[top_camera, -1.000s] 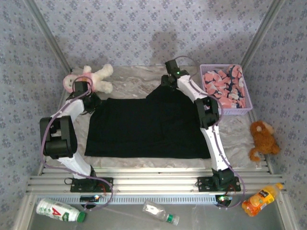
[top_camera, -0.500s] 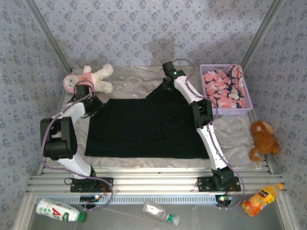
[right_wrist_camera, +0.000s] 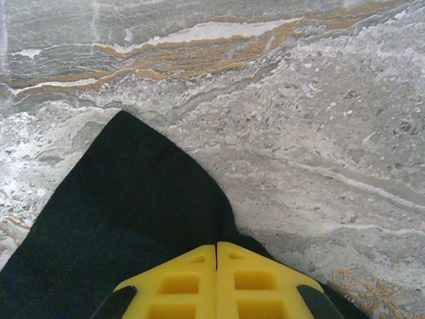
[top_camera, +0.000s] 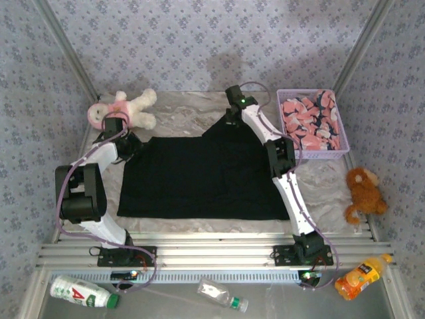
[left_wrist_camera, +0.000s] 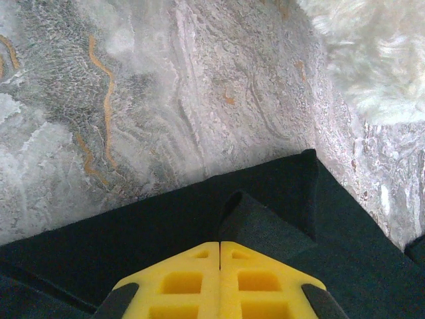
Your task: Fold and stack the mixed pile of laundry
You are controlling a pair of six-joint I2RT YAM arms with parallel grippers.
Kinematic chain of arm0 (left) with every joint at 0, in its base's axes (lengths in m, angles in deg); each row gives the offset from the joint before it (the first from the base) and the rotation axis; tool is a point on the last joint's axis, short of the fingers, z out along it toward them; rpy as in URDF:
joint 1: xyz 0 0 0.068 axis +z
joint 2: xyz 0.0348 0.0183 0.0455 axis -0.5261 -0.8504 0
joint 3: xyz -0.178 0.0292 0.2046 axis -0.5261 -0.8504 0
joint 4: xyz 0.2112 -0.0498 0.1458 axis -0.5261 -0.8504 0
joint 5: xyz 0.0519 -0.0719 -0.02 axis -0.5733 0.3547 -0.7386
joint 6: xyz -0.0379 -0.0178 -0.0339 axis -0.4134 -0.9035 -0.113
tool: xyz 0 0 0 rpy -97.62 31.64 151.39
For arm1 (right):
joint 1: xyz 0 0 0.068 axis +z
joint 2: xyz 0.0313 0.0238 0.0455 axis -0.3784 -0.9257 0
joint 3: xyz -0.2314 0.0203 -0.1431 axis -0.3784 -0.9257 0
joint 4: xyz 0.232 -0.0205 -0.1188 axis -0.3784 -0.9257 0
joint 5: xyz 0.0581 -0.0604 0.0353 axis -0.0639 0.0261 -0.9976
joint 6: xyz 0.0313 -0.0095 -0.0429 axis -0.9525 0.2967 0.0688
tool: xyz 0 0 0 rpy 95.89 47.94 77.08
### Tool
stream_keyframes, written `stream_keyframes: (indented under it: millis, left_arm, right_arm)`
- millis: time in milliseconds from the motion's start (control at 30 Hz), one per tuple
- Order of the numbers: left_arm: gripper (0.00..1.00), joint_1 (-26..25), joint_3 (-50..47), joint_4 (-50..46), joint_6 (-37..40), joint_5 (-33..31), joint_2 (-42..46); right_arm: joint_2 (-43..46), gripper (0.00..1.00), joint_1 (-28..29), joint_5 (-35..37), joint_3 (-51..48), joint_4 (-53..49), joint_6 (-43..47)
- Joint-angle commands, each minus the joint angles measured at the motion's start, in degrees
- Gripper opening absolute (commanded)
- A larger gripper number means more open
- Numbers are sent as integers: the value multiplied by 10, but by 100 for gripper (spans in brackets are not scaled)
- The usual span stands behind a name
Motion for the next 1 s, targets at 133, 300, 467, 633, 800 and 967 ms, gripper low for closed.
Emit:
stream_keyframes:
  millis: [133,300,467,633,800,967]
  left_arm:
    - [0,24,51,-2,8,2,-4]
    - [0,36,93,-14,29,-1,-6]
    - [0,37,91,-18,39,6,16]
    - [0,38,34,-24,50,-21,70]
    - [0,45,-32,-35,58,-66,146]
    - [0,51,-79,-37,49,-84,217]
  right_arm:
    - [153,0,-12,-117,-138,109,-28]
    - [278,0,-23,-108,-269,183,-9]
    - [384,0,-47,-113,-396,232,-11]
    - [490,0,-57,-100,-539,261,-9]
    - [602,0,-58,-87,-683,263,-1]
    - [722,0,-61,-63,-801,239,-4]
